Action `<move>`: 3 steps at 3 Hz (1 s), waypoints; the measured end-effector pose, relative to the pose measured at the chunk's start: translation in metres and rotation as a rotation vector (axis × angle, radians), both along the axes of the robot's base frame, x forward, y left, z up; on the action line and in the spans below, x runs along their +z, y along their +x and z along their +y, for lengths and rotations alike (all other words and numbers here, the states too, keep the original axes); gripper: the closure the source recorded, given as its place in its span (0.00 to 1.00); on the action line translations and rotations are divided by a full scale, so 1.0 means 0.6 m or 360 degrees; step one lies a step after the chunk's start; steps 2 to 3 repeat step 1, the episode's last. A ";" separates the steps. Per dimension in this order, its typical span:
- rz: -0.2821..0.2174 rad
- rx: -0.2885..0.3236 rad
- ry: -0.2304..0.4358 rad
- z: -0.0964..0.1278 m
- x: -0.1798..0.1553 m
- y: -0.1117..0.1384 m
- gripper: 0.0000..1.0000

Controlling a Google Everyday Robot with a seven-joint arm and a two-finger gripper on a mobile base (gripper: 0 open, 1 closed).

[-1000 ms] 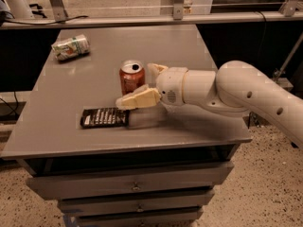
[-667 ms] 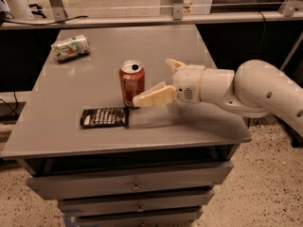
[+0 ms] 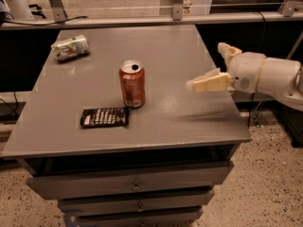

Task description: Move coke can near rxbar chocolate

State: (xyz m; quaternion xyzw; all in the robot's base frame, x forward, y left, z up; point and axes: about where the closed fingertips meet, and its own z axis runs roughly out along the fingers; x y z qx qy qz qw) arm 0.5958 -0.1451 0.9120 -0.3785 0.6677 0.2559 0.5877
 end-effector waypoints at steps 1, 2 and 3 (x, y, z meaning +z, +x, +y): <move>-0.0036 -0.0018 0.0005 -0.012 0.021 0.007 0.00; -0.0036 -0.0018 0.0005 -0.012 0.021 0.007 0.00; -0.0036 -0.0018 0.0005 -0.012 0.021 0.007 0.00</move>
Offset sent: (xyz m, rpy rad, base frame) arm 0.0000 0.0000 0.0000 0.0000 0.0000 0.0000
